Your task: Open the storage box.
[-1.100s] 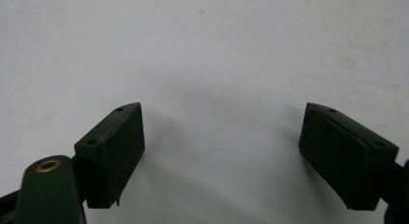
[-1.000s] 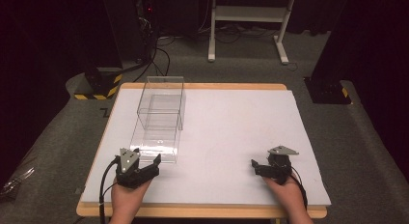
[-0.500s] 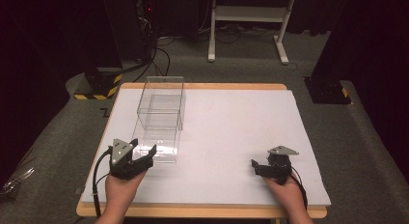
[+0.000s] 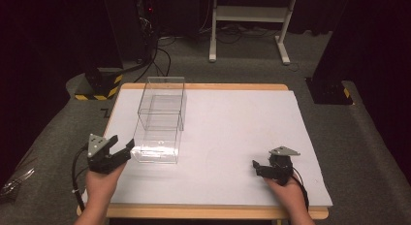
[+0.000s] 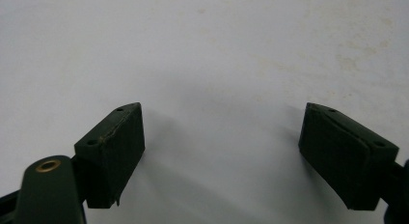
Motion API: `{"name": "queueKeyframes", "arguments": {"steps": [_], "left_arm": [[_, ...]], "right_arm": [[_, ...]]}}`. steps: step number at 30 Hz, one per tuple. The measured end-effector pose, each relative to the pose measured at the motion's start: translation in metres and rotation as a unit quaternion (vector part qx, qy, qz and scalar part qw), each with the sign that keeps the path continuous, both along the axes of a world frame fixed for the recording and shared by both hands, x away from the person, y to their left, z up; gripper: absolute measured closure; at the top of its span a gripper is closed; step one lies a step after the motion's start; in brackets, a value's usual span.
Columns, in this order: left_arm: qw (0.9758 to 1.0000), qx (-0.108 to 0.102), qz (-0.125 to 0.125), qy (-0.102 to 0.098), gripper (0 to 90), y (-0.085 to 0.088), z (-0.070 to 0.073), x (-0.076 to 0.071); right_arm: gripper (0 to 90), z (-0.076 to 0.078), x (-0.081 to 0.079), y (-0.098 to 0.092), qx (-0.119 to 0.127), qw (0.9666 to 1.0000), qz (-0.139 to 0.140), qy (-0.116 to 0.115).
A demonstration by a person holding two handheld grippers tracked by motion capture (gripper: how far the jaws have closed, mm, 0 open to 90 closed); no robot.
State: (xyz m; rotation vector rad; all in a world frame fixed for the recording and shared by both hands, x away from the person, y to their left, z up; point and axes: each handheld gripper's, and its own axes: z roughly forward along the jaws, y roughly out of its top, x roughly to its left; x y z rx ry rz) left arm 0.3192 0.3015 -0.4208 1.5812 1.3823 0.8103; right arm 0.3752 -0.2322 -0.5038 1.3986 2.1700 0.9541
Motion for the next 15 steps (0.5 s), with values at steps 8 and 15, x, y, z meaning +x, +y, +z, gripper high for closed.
{"name": "queueKeyframes", "arguments": {"steps": [8,15], "left_arm": [[0.9988,0.004,0.043,0.025,39.5,0.038,-0.020,0.005],[0.9959,0.018,0.040,0.079,37.6,0.053,-0.052,0.006]], "right_arm": [[16.2,0.000,0.000,0.000,-0.002,1.0000,0.000,0.000],[16.2,0.000,0.000,0.001,-0.003,1.0000,0.000,0.000]]}}
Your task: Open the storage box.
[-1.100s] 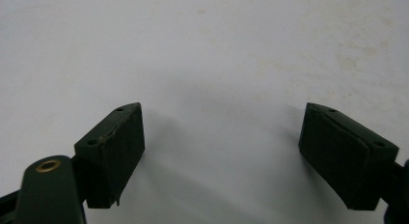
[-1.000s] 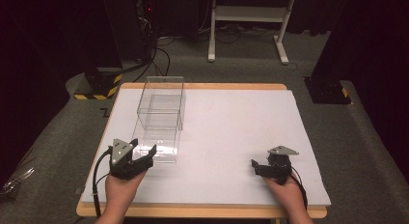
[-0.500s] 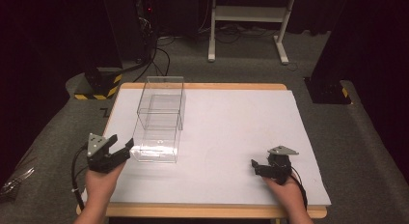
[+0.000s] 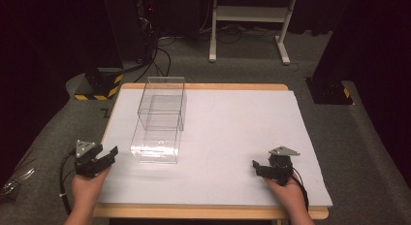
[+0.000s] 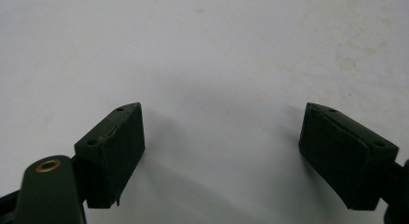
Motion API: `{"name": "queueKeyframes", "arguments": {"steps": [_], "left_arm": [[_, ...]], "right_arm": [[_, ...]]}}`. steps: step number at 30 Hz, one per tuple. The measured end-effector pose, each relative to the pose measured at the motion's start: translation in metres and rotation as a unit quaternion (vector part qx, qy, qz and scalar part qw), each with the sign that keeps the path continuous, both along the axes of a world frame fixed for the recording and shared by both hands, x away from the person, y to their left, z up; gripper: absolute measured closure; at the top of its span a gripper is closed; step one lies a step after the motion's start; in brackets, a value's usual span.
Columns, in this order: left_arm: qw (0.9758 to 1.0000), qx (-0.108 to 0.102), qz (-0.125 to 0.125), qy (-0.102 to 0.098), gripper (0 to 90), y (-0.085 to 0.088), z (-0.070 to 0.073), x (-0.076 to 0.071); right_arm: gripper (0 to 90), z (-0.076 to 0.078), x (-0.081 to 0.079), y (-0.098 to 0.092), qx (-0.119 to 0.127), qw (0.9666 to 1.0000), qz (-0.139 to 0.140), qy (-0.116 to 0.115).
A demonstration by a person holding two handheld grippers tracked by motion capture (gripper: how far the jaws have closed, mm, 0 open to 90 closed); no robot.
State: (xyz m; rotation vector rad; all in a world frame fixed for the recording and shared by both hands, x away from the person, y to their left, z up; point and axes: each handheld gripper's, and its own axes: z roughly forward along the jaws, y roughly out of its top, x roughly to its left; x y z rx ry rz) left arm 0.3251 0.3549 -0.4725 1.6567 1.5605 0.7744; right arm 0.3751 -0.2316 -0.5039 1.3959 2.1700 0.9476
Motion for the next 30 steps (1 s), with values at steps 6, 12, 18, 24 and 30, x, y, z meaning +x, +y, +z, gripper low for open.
{"name": "queueKeyframes", "arguments": {"steps": [6,12,18,24,30], "left_arm": [[0.9989,0.017,-0.015,0.042,31.3,0.001,-0.023,0.001],[0.9959,0.048,-0.030,0.071,22.9,-0.007,-0.035,0.004],[0.9960,0.048,-0.036,0.067,25.6,-0.007,-0.035,0.003],[0.9960,0.043,-0.039,0.069,25.5,-0.006,-0.035,0.003],[0.9959,0.043,-0.039,0.069,25.4,-0.006,-0.035,0.004]], "right_arm": [[16.2,0.000,0.000,0.000,0.000,1.0000,0.000,0.000],[16.2,0.000,0.000,0.000,0.000,1.0000,0.000,0.000],[16.2,0.000,0.000,0.000,-0.001,1.0000,0.001,0.000],[16.4,0.000,0.000,0.001,-0.008,1.0000,0.001,-0.002],[16.4,0.000,0.000,0.003,-0.012,0.9999,-0.002,-0.002]]}}
